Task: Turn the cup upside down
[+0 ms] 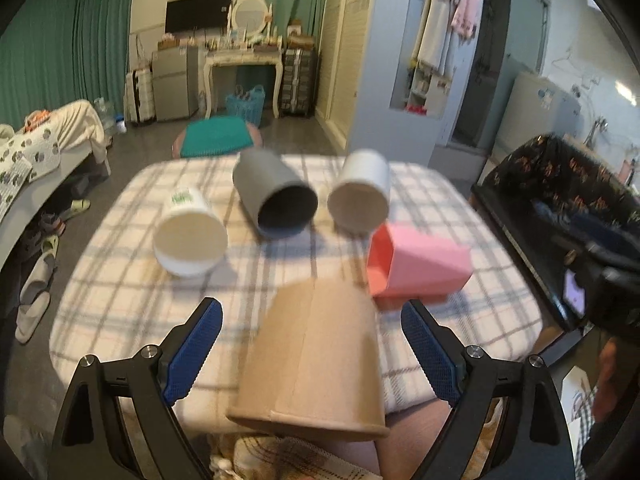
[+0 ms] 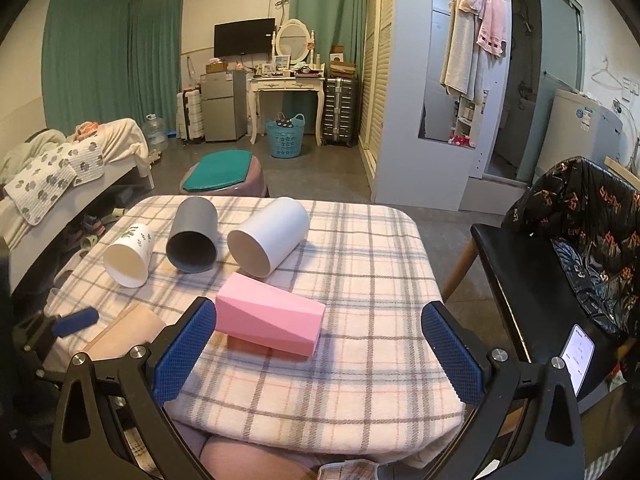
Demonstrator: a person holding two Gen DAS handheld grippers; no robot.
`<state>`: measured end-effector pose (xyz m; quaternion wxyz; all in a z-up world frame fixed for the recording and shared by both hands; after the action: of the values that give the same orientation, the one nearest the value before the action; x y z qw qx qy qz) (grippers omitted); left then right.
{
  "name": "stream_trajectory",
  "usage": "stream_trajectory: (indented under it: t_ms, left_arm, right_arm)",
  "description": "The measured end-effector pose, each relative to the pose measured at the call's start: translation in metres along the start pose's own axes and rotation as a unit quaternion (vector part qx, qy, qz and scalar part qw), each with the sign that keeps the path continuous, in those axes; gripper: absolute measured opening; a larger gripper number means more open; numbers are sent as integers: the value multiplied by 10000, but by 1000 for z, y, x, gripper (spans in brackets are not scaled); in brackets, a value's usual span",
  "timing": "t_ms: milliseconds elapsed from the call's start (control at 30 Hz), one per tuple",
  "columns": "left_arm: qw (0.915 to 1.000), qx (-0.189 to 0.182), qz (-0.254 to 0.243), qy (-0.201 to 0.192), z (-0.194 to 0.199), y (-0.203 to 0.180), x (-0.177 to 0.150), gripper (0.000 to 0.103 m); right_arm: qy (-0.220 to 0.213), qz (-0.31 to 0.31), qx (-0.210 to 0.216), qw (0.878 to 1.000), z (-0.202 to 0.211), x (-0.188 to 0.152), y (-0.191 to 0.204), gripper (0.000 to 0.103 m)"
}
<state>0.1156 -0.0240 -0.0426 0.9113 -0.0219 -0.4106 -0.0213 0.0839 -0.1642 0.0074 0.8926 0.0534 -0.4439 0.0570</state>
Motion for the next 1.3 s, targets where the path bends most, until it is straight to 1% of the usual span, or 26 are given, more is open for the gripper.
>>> stream_trajectory:
  t_ms: [100, 133, 233, 333, 433, 633, 833, 933, 1100, 1233, 1300]
  left_arm:
    - [9993, 70, 29, -374, 16, 11, 11, 94]
    - [9985, 155, 54, -527, 23, 18, 15, 94]
    - [9961, 333, 36, -811, 32, 34, 20, 94]
    - [9924, 604, -89, -1068, 36, 51, 19, 94]
    - [9904, 722, -100, -1176, 34, 68, 14, 94]
    - [9896, 739, -150, -1228, 25, 90, 3, 94]
    - [9917, 674, -61, -1097, 11, 109, -5, 94]
    - [9925, 668, 25, -1025, 4, 121, -6, 94]
    - [9936, 649, 204, -907, -9, 140, -9, 94]
    - [9947, 593, 284, -787, -21, 149, -11, 94]
    - [9954, 529, 317, -732, -26, 151, -13, 94]
  right_arm:
    - [21, -34, 10, 10000, 2, 3, 4, 103]
    - [40, -50, 14, 10000, 2, 4, 5, 103]
    - [127, -78, 19, 9999, 2, 7, 10, 103]
    - [305, -77, 43, 9995, -1, 8, 20, 103]
    - [605, -106, 140, 9980, -9, 6, 34, 103]
    - [1355, -318, 499, 9890, -36, 3, 66, 103]
    - [1824, -275, 639, 9808, -63, 4, 102, 103]
    - [2159, -373, 710, 9731, -81, 2, 114, 103]
    - [2584, -408, 617, 9632, -108, -1, 126, 103]
    - [2893, -675, 725, 9521, -127, -6, 128, 103]
    - [3006, -744, 678, 9484, -134, -8, 127, 103]
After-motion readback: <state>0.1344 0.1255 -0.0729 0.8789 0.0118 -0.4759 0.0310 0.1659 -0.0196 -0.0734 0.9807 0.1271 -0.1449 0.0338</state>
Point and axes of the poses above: each gripper's, at about its wrist camera, not at the fingertips, and z roughly against the way its jaws point, y to its left, x to its top, the point moved 1 cm from there along -z, roughly the way its jaws point, and after that the axes turned 7 degrees about x, right-handed, at the moved point
